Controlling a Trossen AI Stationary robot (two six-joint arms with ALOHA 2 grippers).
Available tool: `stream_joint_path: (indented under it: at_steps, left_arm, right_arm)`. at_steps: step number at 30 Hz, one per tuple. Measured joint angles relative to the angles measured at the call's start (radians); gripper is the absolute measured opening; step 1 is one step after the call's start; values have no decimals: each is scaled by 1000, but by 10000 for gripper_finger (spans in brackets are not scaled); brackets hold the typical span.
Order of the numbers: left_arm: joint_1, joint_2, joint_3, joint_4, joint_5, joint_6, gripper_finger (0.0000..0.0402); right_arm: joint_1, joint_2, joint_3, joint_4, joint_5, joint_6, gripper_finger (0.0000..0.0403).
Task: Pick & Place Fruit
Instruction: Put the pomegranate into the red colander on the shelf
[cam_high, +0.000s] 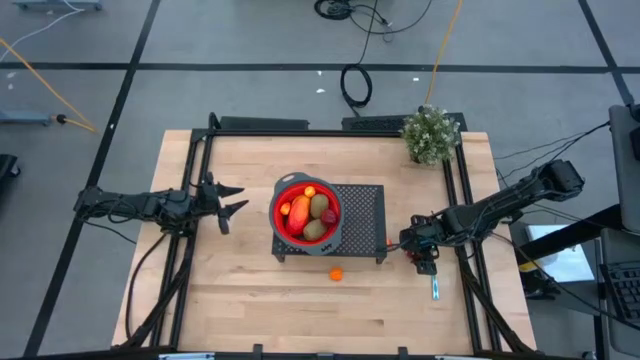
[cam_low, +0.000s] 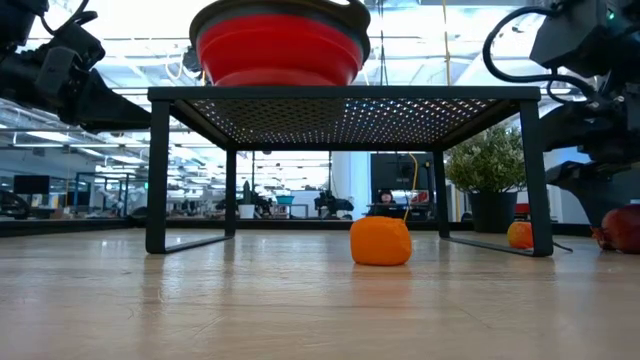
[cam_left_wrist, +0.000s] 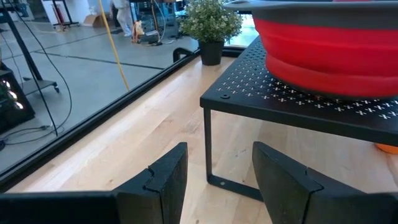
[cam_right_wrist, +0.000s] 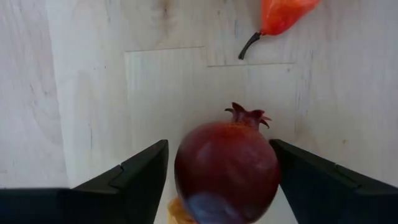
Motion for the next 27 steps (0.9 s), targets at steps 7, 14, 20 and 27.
stream_joint_path:
  at_steps: [7,14,20,27]
  left_arm:
    - [0,0,0,0,0,2,179]
    - [0,0,0,0,0,3,179]
    - [0,0,0,0,0,3,180]
    - [0,0,0,0,1,2,180]
  right_arm:
    - [-1,0,-1,-2,9,0,225]
    - [-1,-1,-1,-3,7,0,197]
    - [-1,-33,10,-29,-13,0,204]
    - [0,-82,93,-145,-14,0,197]
